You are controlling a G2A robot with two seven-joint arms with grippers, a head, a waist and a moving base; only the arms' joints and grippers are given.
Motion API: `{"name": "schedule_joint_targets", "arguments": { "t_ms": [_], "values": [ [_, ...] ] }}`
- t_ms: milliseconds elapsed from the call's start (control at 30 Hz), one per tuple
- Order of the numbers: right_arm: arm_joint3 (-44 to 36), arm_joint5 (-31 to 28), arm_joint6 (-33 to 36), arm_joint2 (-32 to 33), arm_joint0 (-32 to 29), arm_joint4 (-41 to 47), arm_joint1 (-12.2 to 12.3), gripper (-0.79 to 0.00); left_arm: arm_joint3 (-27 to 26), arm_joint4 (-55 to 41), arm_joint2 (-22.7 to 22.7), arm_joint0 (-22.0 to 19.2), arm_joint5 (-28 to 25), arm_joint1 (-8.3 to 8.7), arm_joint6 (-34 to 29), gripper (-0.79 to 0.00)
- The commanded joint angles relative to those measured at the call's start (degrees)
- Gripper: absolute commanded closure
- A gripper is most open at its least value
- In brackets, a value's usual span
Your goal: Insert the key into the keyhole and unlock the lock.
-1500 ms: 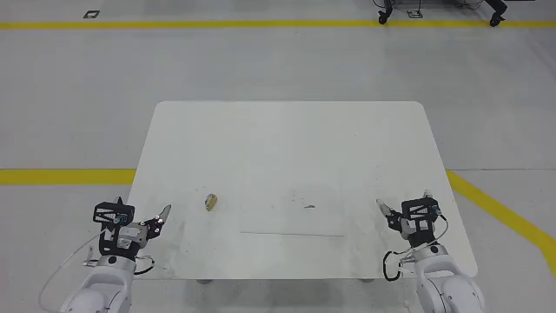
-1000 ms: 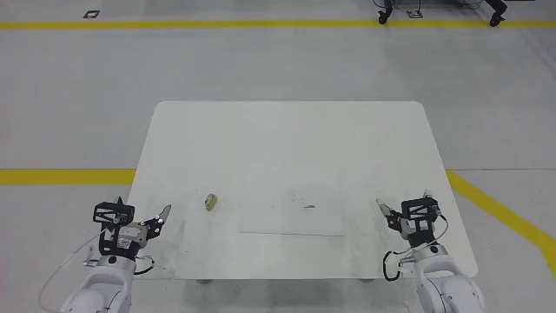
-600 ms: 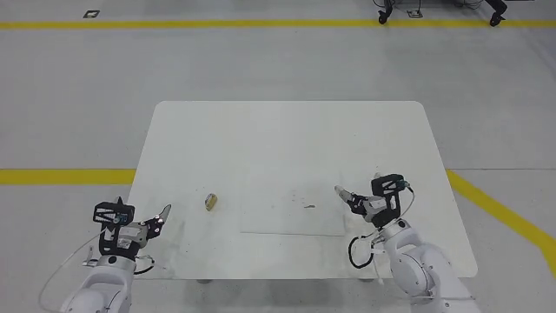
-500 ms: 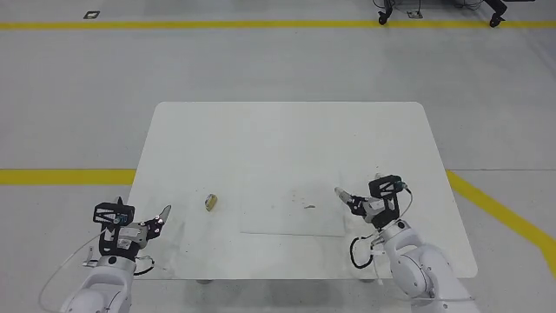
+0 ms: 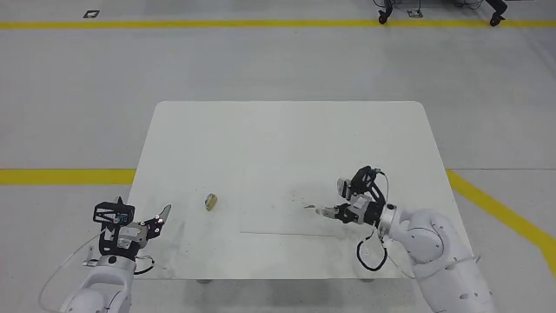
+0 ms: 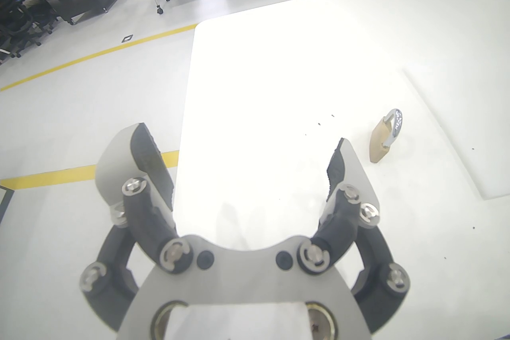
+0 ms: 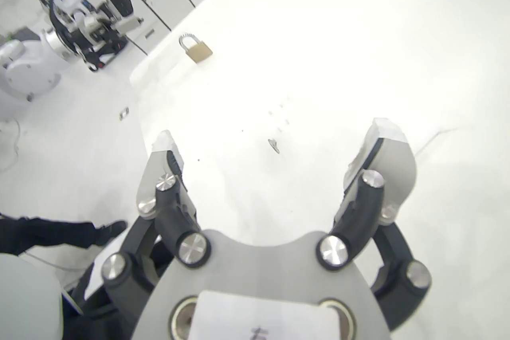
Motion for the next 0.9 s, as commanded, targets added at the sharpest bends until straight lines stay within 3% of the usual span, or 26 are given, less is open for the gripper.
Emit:
{"name": "schedule_joint_targets", "arguments": {
  "t_ms": [0,133,200,400,500,700,867],
  "values": [
    [0.15,-3.22,1.51,-1.76,1.69,-3.14,0.12,-0.785,0.0,0.0,0.0,0.0,0.0,0.0,0.0,-0.785],
    [2.2,-4.13,2.47,-4.34,4.65,-9.01,0.16,-0.776,0.0,0.0,0.0,0.0,0.0,0.0,0.0,-0.785],
    [2.84,-5.09,1.94,-5.49,5.8,-10.84,0.15,-0.711,0.0,0.0,0.0,0.0,0.0,0.0,0.0,-0.785],
    [2.84,-6.85,1.3,-8.34,7.61,-16.36,0.27,-0.619,0.0,0.0,0.0,0.0,0.0,0.0,0.0,-0.785],
    [2.77,-5.15,2.03,-10.12,8.74,-18.49,0.13,-0.385,0.0,0.0,0.0,0.0,0.0,0.0,0.0,-0.785],
    [3.06,-5.01,3.2,-13.32,10.46,-22.07,0.01,-0.336,0.0,0.0,0.0,0.0,0.0,0.0,0.0,-0.785],
    [3.47,-5.19,4.29,-14.8,11.56,-23.1,0.06,-0.142,0.0,0.0,0.0,0.0,0.0,0.0,0.0,-0.785]
  ]
}}
